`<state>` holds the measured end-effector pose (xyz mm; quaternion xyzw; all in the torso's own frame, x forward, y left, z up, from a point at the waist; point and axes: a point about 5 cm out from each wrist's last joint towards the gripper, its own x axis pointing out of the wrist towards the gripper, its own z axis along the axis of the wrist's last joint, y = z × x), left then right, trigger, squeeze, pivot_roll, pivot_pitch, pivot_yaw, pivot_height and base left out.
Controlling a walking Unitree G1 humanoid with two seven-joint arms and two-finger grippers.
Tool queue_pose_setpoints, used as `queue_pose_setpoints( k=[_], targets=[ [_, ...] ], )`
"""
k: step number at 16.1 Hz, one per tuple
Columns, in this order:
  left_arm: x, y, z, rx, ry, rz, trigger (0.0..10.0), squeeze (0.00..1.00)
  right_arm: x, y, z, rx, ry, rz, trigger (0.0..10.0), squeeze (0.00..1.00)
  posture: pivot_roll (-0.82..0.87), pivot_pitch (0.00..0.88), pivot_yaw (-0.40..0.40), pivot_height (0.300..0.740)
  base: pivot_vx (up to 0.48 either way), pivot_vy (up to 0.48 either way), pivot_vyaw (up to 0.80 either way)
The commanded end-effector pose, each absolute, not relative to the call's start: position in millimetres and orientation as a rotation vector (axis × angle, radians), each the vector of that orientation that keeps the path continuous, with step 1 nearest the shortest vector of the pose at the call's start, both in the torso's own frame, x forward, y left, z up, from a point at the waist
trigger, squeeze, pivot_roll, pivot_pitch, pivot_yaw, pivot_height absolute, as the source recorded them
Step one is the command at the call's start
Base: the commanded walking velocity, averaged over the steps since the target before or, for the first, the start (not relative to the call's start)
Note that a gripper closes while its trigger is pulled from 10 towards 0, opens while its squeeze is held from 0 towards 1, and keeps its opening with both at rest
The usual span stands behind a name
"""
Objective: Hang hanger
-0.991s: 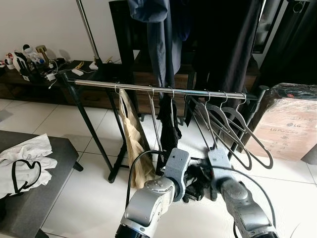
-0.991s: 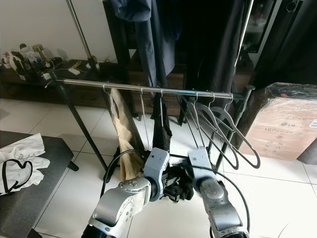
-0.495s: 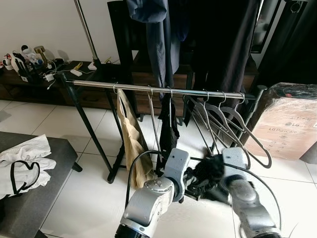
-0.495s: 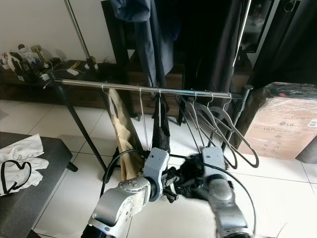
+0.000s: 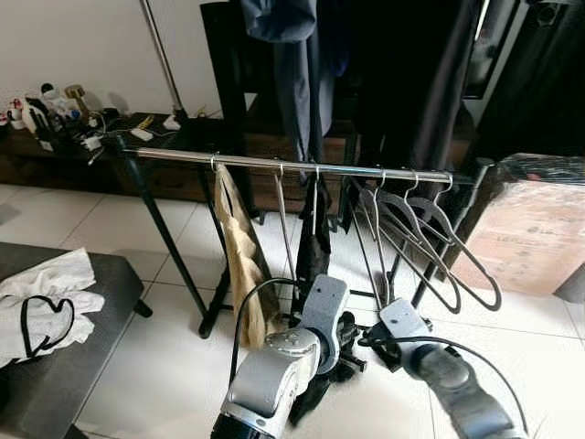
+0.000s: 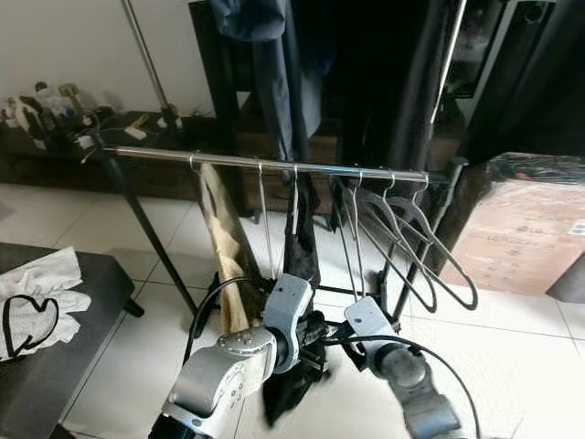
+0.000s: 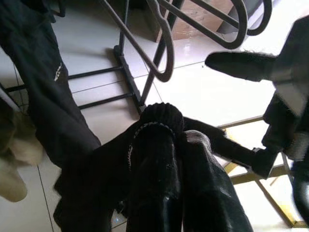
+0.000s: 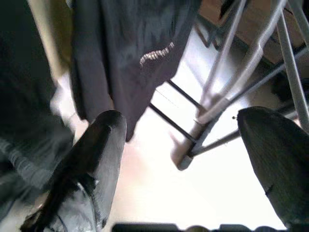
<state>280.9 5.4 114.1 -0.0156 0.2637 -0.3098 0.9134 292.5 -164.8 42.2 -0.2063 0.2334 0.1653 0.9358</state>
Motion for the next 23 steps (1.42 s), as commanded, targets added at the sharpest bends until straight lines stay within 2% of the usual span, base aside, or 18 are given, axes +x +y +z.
queue_pose_setpoints(
  k=[1, 4, 5, 8, 11, 12, 16, 17, 20, 23],
  targets=[
    [280.7, 4.2, 113.2, -0.016, 0.550, -0.641, 10.0, 0.00, 297.5, -152.8, 58.1, -0.332, 0.379, 0.394, 10.0, 0.00, -0.03, 0.081, 0.003, 0.740, 0.000, 0.000, 0.00],
    [280.7, 4.3, 113.0, -0.015, 0.552, -0.642, 10.0, 0.00, 294.9, -146.2, 62.6, -0.278, 0.356, 0.474, 10.0, 0.00, -0.03, 0.081, 0.005, 0.740, 0.000, 0.000, 0.00],
    [280.8, 4.2, 113.4, -0.015, 0.551, -0.644, 10.0, 0.00, 291.6, -145.1, 60.4, -0.307, 0.377, 0.520, 10.0, 0.00, -0.03, 0.081, 0.005, 0.740, 0.000, 0.000, 0.00],
    [280.4, 4.3, 113.4, -0.014, 0.551, -0.646, 10.0, 0.00, 284.6, -171.0, 50.9, -0.403, 0.486, 0.522, 10.0, 0.00, -0.03, 0.083, 0.007, 0.740, 0.000, 0.000, 0.00],
    [279.9, 3.0, 113.5, -0.014, 0.551, -0.651, 10.0, 0.00, 272.5, -162.4, 48.7, -0.338, 0.526, 0.652, 10.0, 0.00, -0.03, 0.084, 0.008, 0.740, 0.000, 0.000, 0.00],
    [280.0, 3.2, 113.6, -0.014, 0.551, -0.651, 10.0, 0.00, 275.9, -156.8, 53.2, -0.271, 0.495, 0.630, 10.0, 1.00, -0.03, 0.085, 0.009, 0.740, 0.000, 0.000, 0.00],
    [280.2, 3.4, 113.6, -0.015, 0.551, -0.648, 10.0, 0.00, 276.2, -138.1, 64.1, -0.168, 0.451, 0.660, 10.0, 1.00, -0.03, 0.085, 0.009, 0.740, 0.000, 0.000, 0.00],
    [280.0, 3.0, 113.5, -0.015, 0.551, -0.649, 10.0, 0.00, 275.5, -138.6, 62.6, -0.190, 0.455, 0.653, 10.0, 0.00, -0.04, 0.086, 0.008, 0.740, 0.000, 0.000, 0.00],
    [279.9, 2.4, 113.6, -0.018, 0.552, -0.651, 10.0, 0.00, 275.3, -138.8, 60.4, -0.184, 0.469, 0.638, 10.0, 0.00, -0.03, 0.086, 0.007, 0.740, 0.000, 0.000, 0.00],
    [279.9, 2.2, 113.7, -0.019, 0.550, -0.652, 10.0, 0.00, 278.0, -148.7, 54.3, -0.289, 0.507, 0.563, 10.0, 0.00, -0.03, 0.087, 0.007, 0.740, 0.000, 0.000, 0.00]
  ],
)
